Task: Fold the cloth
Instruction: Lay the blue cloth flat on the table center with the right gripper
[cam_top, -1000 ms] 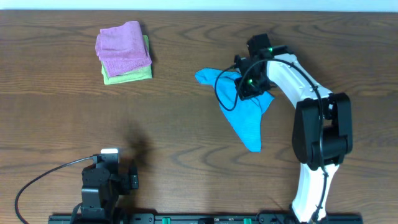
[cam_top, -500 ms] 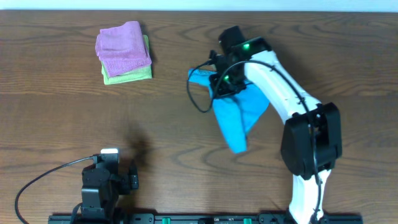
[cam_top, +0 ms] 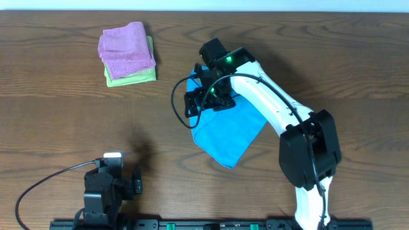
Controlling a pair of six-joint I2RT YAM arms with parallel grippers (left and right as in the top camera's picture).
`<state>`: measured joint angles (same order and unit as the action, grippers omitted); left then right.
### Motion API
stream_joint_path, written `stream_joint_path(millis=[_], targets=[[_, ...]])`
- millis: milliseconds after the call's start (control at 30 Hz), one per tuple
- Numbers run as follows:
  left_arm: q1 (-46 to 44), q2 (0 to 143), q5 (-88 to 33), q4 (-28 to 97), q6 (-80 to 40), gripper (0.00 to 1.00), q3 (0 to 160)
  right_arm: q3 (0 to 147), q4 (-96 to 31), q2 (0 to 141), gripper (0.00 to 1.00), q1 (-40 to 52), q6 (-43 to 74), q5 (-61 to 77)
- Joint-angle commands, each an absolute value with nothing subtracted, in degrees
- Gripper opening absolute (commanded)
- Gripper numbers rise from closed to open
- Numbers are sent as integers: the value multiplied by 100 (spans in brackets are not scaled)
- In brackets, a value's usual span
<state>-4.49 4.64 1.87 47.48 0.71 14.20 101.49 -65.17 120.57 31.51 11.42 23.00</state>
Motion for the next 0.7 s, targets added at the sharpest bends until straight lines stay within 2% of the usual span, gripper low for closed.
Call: stream_joint_path(millis=[0, 167, 267, 333, 433, 667], targets=[[-410, 432, 187, 4969, 130, 95, 1225, 10232, -6600, 11931, 99, 3103, 910, 1498], [-410, 432, 187, 4969, 128, 95, 1225, 10232, -6853, 11931, 99, 3076, 915, 440], [-410, 432, 187, 4969, 130, 95, 1225, 10232, -6930, 11907, 93, 3061, 913, 322], [-410, 432, 187, 4969, 130, 95, 1225, 10232, -7046, 11791, 93, 3039, 919, 384], [-410, 432, 187, 4969, 128, 95, 1225, 10232, -7201, 11325, 98, 3041, 939, 386], [-410, 432, 187, 4969, 128, 95, 1225, 10230, -7352, 9723, 99, 3072, 934, 322]])
